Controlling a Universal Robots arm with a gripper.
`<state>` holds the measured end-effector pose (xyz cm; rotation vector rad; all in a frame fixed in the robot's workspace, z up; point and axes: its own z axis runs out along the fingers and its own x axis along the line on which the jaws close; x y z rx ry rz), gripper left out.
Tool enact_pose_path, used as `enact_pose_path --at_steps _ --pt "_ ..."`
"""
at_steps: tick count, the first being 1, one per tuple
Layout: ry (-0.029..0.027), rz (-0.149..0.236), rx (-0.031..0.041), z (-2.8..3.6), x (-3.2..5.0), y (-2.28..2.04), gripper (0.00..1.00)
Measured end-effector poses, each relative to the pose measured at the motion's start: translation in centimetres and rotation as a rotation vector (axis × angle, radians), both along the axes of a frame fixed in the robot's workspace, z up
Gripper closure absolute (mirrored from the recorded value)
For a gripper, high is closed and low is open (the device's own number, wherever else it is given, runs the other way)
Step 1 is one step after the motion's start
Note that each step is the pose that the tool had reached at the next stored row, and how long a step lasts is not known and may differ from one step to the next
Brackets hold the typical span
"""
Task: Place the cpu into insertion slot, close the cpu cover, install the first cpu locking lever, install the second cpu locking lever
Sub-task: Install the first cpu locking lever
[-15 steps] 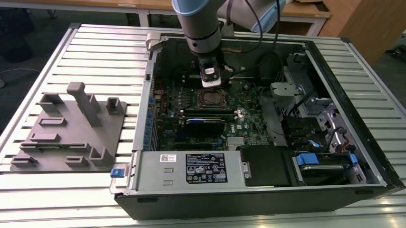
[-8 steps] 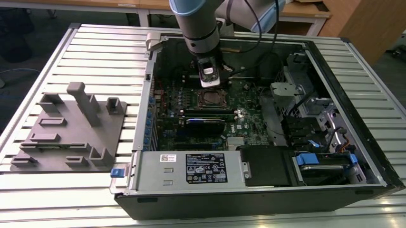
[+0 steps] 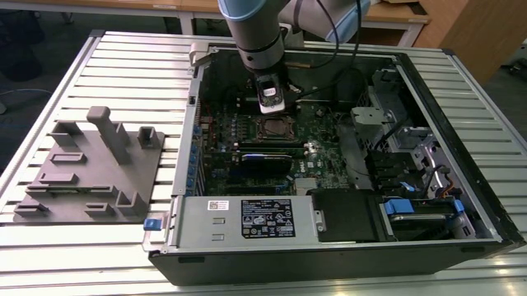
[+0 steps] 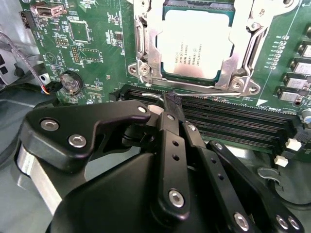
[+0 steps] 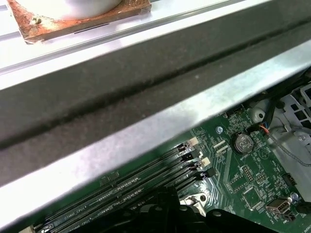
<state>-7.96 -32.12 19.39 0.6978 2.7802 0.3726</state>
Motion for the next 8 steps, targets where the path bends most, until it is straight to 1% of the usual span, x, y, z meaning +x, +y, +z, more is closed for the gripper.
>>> enact_pose_path --at_steps 3,8 --pt "-0.0004 0.0 0.0 -0.02 -0.04 0.01 0.89" --pt "-0.0037 0.005 0.0 -0.08 -0.2 0.01 0.89"
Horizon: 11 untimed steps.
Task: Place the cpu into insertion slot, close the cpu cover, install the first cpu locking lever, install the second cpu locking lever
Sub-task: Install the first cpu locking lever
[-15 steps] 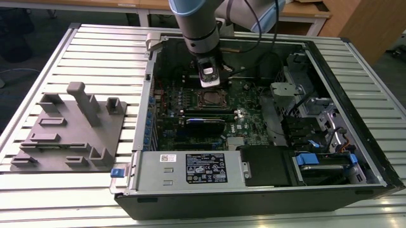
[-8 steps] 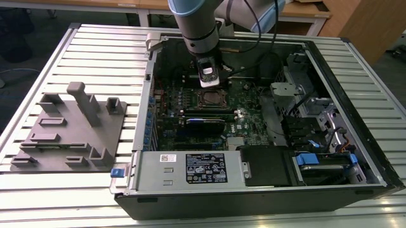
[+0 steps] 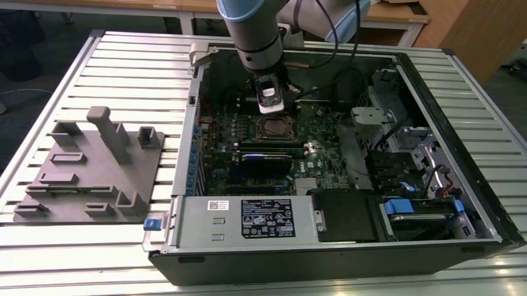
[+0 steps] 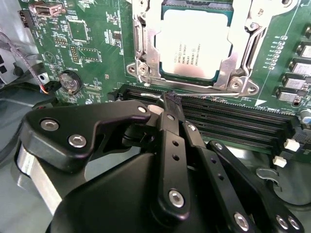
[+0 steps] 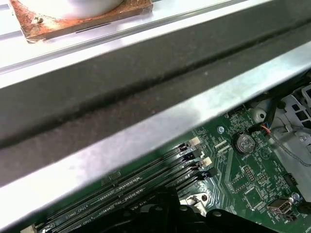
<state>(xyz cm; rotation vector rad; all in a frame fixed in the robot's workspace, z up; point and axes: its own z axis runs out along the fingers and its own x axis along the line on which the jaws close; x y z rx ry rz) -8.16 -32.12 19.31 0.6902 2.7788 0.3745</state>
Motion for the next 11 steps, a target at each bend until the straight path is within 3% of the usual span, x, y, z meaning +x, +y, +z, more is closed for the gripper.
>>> enact_pose_path --at_steps 7,11 --pt "-0.004 0.004 0.0003 -0.02 -0.08 0.0 0.89" --pt "-0.0097 0.006 0.0024 -0.03 -0.09 0.0 0.89"
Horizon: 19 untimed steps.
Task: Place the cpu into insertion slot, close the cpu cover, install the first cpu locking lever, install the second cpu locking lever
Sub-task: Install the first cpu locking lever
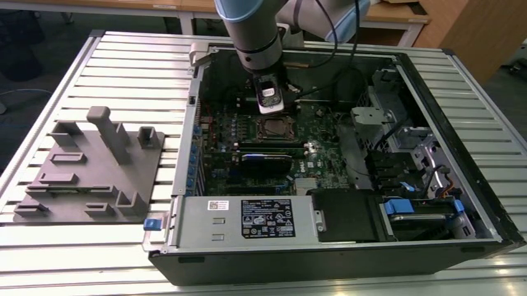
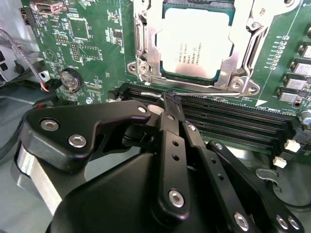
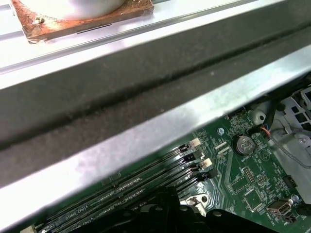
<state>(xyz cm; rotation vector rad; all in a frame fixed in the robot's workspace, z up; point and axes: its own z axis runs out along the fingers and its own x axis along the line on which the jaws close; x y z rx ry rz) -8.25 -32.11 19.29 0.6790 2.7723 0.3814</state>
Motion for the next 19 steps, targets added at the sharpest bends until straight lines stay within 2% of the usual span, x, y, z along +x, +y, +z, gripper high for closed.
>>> enact_pose_path --at_steps 3,5,10,11,13,19 --pt "-0.0023 0.001 0.0001 -0.01 -0.05 -0.01 0.89" --pt "-0.0089 0.002 -0.0001 -0.02 -0.13 -0.01 0.89" --pt "-0.0109 0.003 0.0 -0.02 -0.14 -0.01 0.89" --pt "-0.0145 0.002 -0.0002 -0.01 -0.17 -0.01 0.89" --pt "-0.025 0.003 0.0001 -0.03 -0.18 0.0 0.89" --pt "-0.0322 0.003 0.0001 -0.04 -0.28 0.0 0.89"
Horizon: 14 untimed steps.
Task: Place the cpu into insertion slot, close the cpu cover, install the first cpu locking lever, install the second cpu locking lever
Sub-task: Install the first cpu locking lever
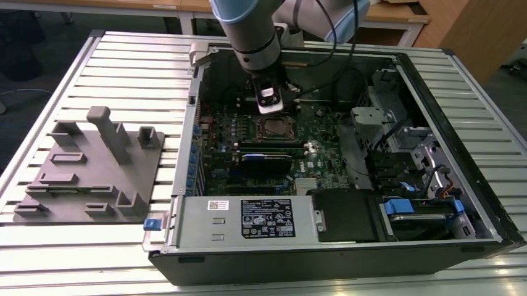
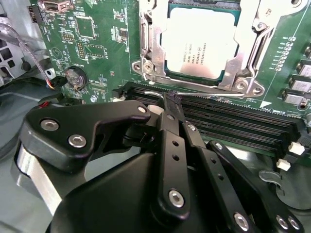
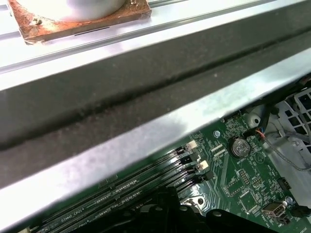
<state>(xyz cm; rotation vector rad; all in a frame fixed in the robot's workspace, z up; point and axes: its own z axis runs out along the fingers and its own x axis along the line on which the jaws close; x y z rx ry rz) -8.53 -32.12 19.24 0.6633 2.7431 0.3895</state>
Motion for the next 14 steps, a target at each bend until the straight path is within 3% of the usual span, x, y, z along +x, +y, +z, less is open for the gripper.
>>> enact_pose_path --at_steps 6,14 --pt "-0.0035 0.0 0.0 -0.09 -0.24 0.0 0.89" --pt "-0.0038 0.0 -0.0002 -0.13 -0.26 0.0 0.89"
